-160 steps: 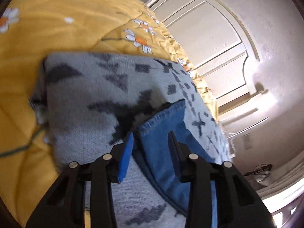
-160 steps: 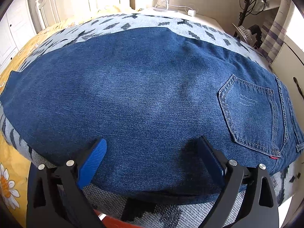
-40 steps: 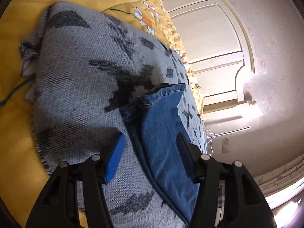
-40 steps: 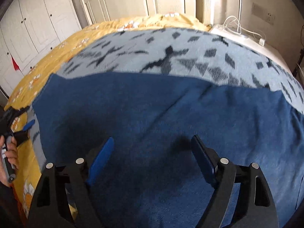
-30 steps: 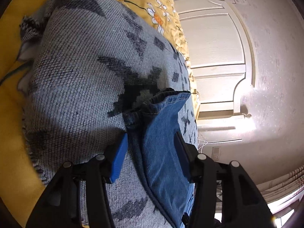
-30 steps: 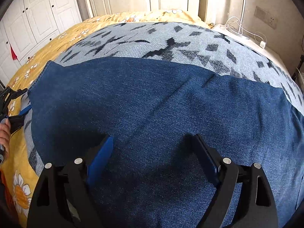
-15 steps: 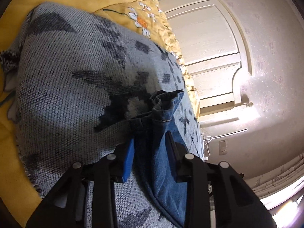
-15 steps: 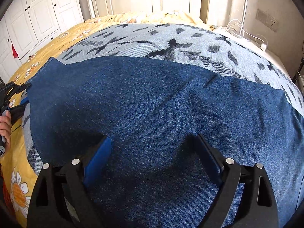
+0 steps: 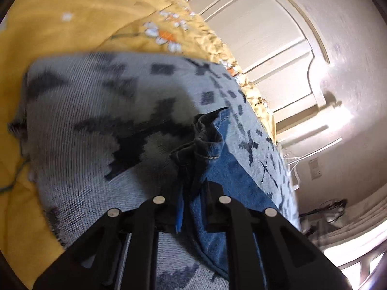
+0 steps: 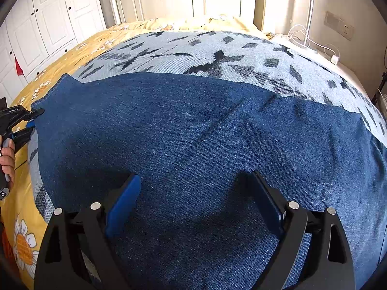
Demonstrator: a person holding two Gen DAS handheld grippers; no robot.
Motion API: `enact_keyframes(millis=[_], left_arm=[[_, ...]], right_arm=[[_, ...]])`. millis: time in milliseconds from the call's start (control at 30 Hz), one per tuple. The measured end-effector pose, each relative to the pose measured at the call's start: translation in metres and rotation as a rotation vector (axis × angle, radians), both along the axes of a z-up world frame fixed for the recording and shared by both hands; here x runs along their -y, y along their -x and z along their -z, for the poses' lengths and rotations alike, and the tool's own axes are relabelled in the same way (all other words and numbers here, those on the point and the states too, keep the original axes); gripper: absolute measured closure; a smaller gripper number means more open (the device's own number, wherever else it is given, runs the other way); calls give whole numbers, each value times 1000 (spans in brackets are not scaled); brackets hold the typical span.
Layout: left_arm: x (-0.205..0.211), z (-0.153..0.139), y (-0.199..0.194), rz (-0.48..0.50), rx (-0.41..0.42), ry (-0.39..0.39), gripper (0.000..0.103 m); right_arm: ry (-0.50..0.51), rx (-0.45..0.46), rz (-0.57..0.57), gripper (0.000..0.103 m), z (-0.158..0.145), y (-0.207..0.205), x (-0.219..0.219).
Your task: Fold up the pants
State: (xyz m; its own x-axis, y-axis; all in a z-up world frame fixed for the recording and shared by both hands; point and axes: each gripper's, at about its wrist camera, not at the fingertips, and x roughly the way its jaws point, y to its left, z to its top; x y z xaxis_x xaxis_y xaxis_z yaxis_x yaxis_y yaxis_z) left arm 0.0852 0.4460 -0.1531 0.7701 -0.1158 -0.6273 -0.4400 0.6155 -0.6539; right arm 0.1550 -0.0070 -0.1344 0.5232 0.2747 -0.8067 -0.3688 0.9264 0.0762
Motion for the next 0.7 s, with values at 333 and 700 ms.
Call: enact_keyframes(millis=[333, 700], left_arm=[[155, -133, -28, 205, -29, -763, 93], [462, -62, -3, 788, 134, -1206, 93]], right_arm=[[-202, -90, 109, 15, -22, -5, 40], [-660, -182, 258, 14, -45, 15, 174]])
